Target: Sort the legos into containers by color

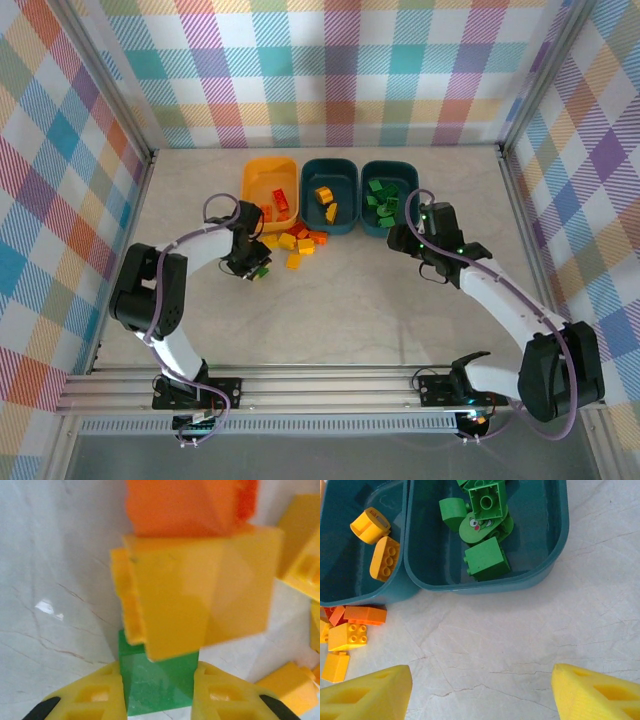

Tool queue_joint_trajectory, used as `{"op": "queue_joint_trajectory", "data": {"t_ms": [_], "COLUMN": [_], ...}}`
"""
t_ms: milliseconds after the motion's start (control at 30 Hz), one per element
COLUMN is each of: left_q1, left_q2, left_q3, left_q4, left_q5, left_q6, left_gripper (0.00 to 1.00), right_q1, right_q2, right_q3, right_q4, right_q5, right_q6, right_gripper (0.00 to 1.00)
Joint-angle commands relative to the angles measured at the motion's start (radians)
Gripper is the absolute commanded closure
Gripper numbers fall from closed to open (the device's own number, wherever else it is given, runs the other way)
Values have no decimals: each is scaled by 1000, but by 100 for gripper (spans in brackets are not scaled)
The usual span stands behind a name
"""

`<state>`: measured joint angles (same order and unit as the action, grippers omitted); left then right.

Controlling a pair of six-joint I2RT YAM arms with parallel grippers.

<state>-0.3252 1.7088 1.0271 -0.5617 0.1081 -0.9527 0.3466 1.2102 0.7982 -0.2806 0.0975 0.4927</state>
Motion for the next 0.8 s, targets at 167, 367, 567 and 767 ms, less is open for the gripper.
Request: {"op": "queue_joint_trajectory", "data": {"t_ms": [167,367,567,767], "left_q1": [-180,-263,-332,-380], "left_q2": [-129,94,441,742], "left_q3": [133,471,950,1404], "left_q4": [2,47,6,-123], "left_q5": [0,76,199,243], "left_q6": [119,211,298,347], "left_gripper": [77,78,78,76], "right_q1": [-4,-37,-52,-59], "right_q2": [-19,-33,-121,-190], "right_q3": [-1,0,-37,-69], "right_q4": [12,-43,-69,-101], "right_q5": [36,111,121,135], "right_q6": [16,123,146,123], "right_gripper": [26,25,24,22]}}
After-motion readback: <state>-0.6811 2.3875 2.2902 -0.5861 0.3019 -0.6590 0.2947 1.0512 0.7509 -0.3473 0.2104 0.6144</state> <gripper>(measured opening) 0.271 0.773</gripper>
